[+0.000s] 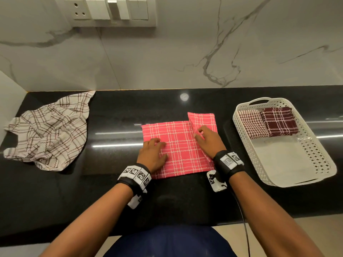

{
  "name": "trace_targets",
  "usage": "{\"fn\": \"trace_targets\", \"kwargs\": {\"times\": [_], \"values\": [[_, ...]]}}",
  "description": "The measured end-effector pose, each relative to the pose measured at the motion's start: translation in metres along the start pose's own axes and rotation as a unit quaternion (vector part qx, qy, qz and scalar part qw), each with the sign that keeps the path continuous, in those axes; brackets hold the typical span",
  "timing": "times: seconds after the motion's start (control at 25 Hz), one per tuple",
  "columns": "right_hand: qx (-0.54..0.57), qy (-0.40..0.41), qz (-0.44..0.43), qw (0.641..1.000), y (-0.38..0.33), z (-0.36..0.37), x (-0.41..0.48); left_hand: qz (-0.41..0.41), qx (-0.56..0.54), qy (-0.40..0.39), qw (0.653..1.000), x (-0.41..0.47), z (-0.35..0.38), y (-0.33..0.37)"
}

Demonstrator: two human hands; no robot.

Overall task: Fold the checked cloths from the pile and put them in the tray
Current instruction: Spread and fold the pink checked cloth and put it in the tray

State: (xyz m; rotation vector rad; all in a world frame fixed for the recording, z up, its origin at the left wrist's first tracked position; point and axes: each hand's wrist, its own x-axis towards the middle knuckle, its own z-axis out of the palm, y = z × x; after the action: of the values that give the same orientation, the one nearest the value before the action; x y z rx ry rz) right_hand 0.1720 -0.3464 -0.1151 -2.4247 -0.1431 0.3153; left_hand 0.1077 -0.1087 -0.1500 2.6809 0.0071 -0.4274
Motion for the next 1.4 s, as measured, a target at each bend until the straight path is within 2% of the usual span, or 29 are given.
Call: {"fn": "trace_targets", "kwargs": {"times": [0.08,0.16,0.24,0.28,0.32,0.44,0.52,0.64,0.76,0.84,1.04,1.12,1.2,1.28,1.32,1.36,1.4], "values": [[-0.056,0.017,-0.055,0.997,-0.029,0.013,0.002,0.021,-0.061,0.003,0.998,0.003,-0.012,-0.009],[-0.113,0.014,-0.116,0.987,-0.06,0.041,0.001,-0.016,-0.179,0.009,0.984,0.009,-0.024,-0.016],[-0.151,-0.022,-0.143,0.978,-0.086,0.073,-0.002,-0.116,-0.354,0.012,0.928,0.018,-0.031,-0.02],[-0.161,-0.053,-0.146,0.975,-0.096,0.087,-0.004,-0.153,-0.397,0.02,0.905,0.024,-0.032,-0.022],[-0.16,-0.088,-0.148,0.972,-0.102,0.098,-0.007,-0.175,-0.4,0.03,0.899,0.03,-0.034,-0.025],[-0.121,-0.171,-0.133,0.969,-0.101,0.111,-0.022,-0.168,-0.266,0.063,0.947,0.045,-0.037,-0.035],[-0.099,-0.19,-0.117,0.97,-0.088,0.11,-0.035,-0.17,-0.246,0.091,0.95,0.052,-0.042,-0.041],[-0.057,-0.173,-0.112,0.977,-0.07,0.103,-0.052,-0.164,-0.273,0.089,0.944,0.064,-0.047,-0.049],[-0.013,-0.094,-0.141,0.986,-0.071,0.097,-0.054,-0.183,-0.324,0.068,0.926,0.072,-0.051,-0.059],[-0.037,-0.084,-0.178,0.98,-0.076,0.098,-0.051,-0.194,-0.352,0.06,0.914,0.074,-0.052,-0.063],[-0.203,-0.193,-0.196,0.94,-0.089,0.116,-0.051,-0.185,-0.387,0.059,0.901,0.073,-0.051,-0.063],[-0.185,-0.214,-0.207,0.936,-0.086,0.111,-0.049,-0.184,-0.359,0.068,0.913,0.072,-0.055,-0.057],[-0.091,-0.203,-0.187,0.957,-0.08,0.096,-0.042,-0.132,-0.255,0.136,0.948,0.067,-0.057,-0.05],[-0.027,-0.103,-0.162,0.981,-0.07,0.081,-0.022,-0.017,-0.18,0.201,0.963,0.056,-0.047,-0.037],[-0.036,-0.063,-0.155,0.985,-0.066,0.074,-0.007,0.045,-0.16,0.188,0.968,0.049,-0.038,-0.03],[-0.07,-0.055,-0.147,0.985,-0.061,0.068,0.008,0.092,-0.135,0.142,0.976,0.045,-0.028,-0.023],[-0.126,-0.081,-0.135,0.979,-0.057,0.062,0.024,0.107,-0.099,0.074,0.987,0.043,-0.018,-0.017]]}}
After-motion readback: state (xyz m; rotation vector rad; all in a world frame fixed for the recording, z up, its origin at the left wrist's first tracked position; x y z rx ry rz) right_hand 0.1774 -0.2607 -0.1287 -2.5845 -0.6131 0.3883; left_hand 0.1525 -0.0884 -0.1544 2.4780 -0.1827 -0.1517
